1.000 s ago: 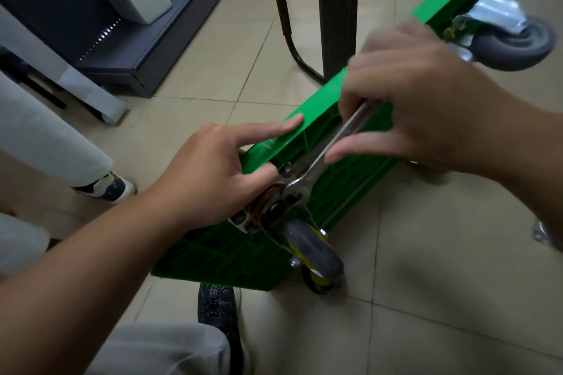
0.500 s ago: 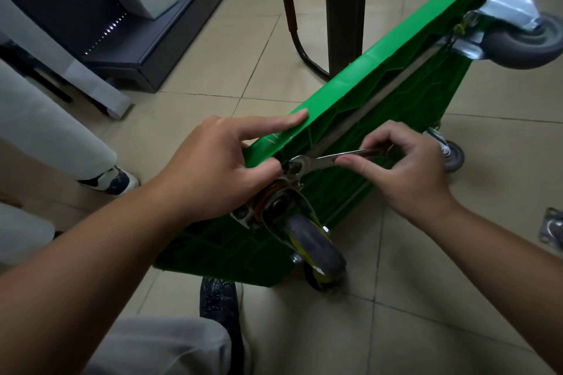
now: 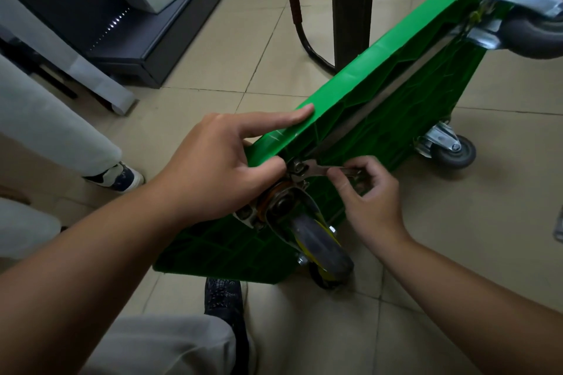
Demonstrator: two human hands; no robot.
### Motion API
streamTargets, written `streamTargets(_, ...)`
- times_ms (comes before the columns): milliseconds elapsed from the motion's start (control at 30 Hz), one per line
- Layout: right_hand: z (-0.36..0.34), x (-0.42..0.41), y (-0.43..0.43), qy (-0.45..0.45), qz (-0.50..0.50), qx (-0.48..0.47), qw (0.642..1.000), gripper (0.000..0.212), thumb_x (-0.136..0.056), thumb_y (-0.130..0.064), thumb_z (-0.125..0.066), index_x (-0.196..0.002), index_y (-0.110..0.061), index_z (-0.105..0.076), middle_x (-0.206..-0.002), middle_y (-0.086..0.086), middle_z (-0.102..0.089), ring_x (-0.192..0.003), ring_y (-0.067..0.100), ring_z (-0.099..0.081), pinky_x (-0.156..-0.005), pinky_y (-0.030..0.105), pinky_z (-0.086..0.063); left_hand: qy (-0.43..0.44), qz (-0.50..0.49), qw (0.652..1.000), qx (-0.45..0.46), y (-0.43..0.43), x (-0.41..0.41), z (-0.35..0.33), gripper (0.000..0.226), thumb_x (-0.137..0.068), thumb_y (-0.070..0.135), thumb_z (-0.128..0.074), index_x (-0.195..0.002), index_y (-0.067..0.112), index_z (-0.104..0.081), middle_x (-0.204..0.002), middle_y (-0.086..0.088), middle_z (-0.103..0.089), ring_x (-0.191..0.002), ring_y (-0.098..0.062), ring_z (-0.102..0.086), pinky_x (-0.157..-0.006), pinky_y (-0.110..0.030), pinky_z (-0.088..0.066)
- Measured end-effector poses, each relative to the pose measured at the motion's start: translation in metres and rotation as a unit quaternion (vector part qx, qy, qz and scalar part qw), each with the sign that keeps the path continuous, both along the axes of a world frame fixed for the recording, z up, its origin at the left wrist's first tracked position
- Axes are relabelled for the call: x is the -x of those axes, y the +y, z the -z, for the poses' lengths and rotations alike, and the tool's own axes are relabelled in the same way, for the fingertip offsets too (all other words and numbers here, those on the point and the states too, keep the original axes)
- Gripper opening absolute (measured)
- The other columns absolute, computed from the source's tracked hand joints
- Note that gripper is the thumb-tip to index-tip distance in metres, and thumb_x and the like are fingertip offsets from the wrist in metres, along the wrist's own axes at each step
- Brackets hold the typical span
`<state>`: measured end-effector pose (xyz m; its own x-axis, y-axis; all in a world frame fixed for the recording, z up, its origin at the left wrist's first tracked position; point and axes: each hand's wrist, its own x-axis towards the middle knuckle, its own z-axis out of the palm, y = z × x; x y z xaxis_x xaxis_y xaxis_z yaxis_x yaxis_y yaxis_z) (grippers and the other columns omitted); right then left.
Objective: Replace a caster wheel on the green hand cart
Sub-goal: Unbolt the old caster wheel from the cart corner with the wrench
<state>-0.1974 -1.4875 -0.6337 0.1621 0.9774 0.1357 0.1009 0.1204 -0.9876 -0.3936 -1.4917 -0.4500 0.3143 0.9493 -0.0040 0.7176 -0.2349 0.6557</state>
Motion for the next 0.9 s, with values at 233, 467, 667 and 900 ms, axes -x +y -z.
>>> streamTargets(233,-0.011,-0.013,0.019,-0.065,-0.013,-0.058,0.996,0.042,-0.080,-0.053,-0.078,-0.088,-0.014,-0.066,-0.088,0.002,-0.066,-0.085,0.010,-0.063,-0.074,0.015,-0.044,0.014,0.014,1.000,-0.016,0.002,0.000,-0.001,0.062,-0.085,0.029,-0.062,-0.136,0.063,-0.054,-0.127,0.015,-0.072,-0.103,-0.038,-0.074,-0.087,-0.055,-0.061)
streamTargets(467,-0.051,-0.040,0.037,-0.212,-0.019,-0.167,0.963,0.054,-0.078,-0.062,-0.074,-0.086,-0.008,-0.068,-0.089,-0.001,-0.060,-0.086,0.028,-0.060,-0.081,0.057,-0.049,0.021,0.022,0.999,-0.017,0.002,0.000,-0.001,0.062,-0.085,0.030,-0.061,-0.136,0.063,-0.053,-0.129,0.016,-0.071,-0.103,-0.040,-0.073,-0.087,-0.054,-0.061)
streamTargets(667,-0.114,-0.060,0.050,-0.389,-0.051,-0.238,0.888,0.060,-0.077,-0.070,-0.071,-0.087,-0.011,-0.070,-0.089,0.006,-0.067,-0.086,0.026,-0.058,-0.081,0.036,-0.035,0.015,0.023,0.999,-0.015,0.002,-0.001,0.000,0.061,-0.085,0.033,-0.061,-0.136,0.066,-0.052,-0.127,0.001,-0.074,-0.097,-0.040,-0.074,-0.084,-0.055,-0.062)
streamTargets(900,-0.197,-0.041,0.032,-0.562,-0.092,-0.408,0.713,0.041,-0.086,-0.046,-0.075,-0.092,-0.007,-0.066,-0.099,0.015,-0.065,-0.097,0.038,-0.060,-0.083,0.047,-0.031,0.007,0.019,1.000,-0.017,0.003,0.003,0.004,0.056,-0.083,0.036,-0.060,-0.129,0.067,-0.057,-0.114,-0.001,-0.078,-0.092,-0.038,-0.076,-0.081,-0.053,-0.061)
